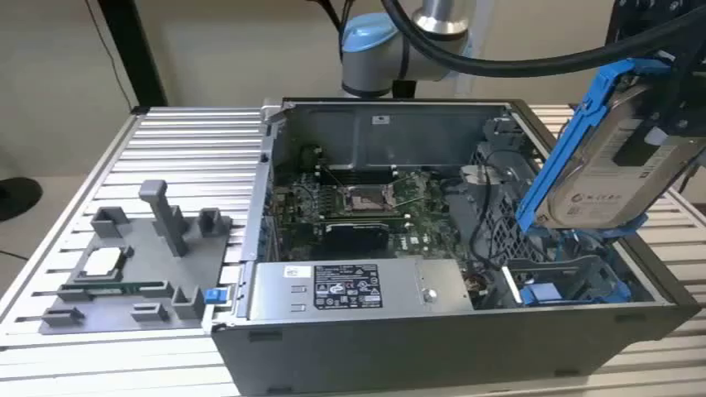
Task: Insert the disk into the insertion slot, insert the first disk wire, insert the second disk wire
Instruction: 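Insert the disk into the insertion slot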
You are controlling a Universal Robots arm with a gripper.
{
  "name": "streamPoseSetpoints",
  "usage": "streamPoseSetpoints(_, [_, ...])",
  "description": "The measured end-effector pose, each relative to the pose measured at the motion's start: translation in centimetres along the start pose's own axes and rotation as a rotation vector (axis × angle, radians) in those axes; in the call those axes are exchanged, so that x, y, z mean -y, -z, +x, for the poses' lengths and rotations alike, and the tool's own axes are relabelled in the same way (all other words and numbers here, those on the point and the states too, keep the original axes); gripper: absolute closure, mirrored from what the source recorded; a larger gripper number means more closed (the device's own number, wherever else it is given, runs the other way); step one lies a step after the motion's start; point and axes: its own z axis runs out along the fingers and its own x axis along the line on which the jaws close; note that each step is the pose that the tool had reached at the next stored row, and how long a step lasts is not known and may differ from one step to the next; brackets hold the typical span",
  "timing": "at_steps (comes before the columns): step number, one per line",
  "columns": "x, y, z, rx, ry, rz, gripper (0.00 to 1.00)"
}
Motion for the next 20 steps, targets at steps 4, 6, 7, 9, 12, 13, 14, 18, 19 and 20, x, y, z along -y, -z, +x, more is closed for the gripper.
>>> streamPoseSetpoints(4, [0.00, 0.00, 0.00, -0.0047, 0.000, 0.0001, 1.00])
streamPoseSetpoints(6, [0.00, 0.00, 0.00, -0.0055, 0.000, 0.0001, 1.00])
streamPoseSetpoints(7, [0.00, 0.00, 0.00, -0.0060, 0.000, 0.0001, 1.00])
streamPoseSetpoints(9, [0.00, 0.00, 0.00, -0.0068, 0.000, 0.0002, 1.00])
streamPoseSetpoints(12, [0.00, 0.00, 0.00, -0.0077, 0.000, 0.0002, 1.00])
streamPoseSetpoints(13, [0.00, 0.00, 0.00, -0.0078, 0.000, 0.0002, 1.00])
streamPoseSetpoints(14, [0.01, -0.02, 0.03, -0.0079, -0.001, 0.0002, 1.00])
streamPoseSetpoints(18, [0.35, -0.28, 0.18, -0.0076, 0.000, 0.0002, 1.00])
streamPoseSetpoints(19, [0.50, -0.36, 0.22, -0.0078, 0.000, 0.0002, 1.00])
streamPoseSetpoints(20, [0.64, -0.45, 0.28, -0.0079, 0.000, 0.0002, 1.00])
